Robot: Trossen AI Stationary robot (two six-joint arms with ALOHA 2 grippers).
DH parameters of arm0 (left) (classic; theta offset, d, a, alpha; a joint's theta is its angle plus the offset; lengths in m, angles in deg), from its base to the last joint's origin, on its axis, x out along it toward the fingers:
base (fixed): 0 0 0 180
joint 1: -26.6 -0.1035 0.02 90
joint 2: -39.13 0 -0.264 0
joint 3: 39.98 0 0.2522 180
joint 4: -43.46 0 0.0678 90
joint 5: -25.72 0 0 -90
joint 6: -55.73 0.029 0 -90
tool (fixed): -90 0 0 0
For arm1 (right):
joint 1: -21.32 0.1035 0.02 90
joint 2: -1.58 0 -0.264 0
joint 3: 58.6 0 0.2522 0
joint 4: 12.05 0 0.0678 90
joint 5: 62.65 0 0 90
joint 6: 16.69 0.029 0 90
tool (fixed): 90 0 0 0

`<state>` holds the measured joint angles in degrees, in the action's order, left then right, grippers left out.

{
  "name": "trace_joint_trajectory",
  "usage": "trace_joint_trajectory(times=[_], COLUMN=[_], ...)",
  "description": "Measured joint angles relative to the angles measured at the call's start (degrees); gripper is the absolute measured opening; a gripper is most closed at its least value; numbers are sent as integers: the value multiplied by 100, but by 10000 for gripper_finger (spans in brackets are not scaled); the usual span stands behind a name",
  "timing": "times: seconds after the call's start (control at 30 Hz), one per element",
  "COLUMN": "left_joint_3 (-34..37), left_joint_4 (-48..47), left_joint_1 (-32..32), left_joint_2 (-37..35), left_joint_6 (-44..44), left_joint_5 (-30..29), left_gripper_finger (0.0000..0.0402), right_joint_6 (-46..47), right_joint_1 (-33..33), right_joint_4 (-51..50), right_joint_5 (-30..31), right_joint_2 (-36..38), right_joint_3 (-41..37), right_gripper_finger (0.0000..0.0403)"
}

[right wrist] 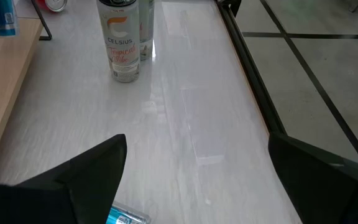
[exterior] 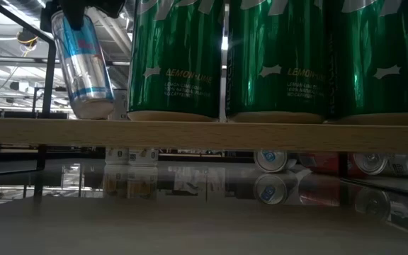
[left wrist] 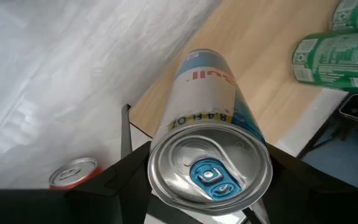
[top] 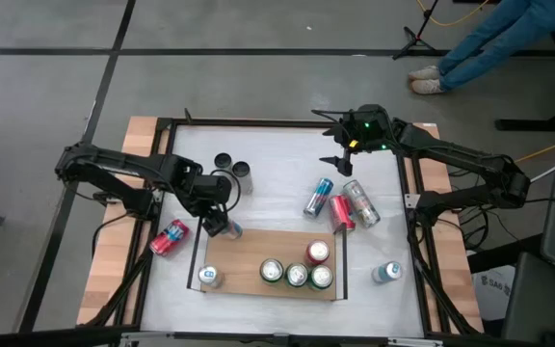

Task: Place canned beverage on shelf
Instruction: Put the blue soda can on the shelf aligned with the other blue soda can

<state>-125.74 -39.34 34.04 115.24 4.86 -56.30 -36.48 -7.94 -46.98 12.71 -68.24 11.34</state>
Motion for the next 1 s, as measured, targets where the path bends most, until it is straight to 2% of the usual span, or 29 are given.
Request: trace_joint_trajectory(times=[0.37,1.0], left_joint_3=[0,0], left_joint_4=[20,53], left_joint_1=[24,26], left_joint_2=[261,269], left_joint_6=[46,26], left_joint_5=[7,-34], left_gripper_finger=[228,229], right_joint_6=[0,0], right_joint_1=[-1,-1], right_joint_4=[-2,-3], right_joint_5=[1,1], right_joint_2=[0,0], right_joint_3=[0,0], right_gripper_finger=[381,381])
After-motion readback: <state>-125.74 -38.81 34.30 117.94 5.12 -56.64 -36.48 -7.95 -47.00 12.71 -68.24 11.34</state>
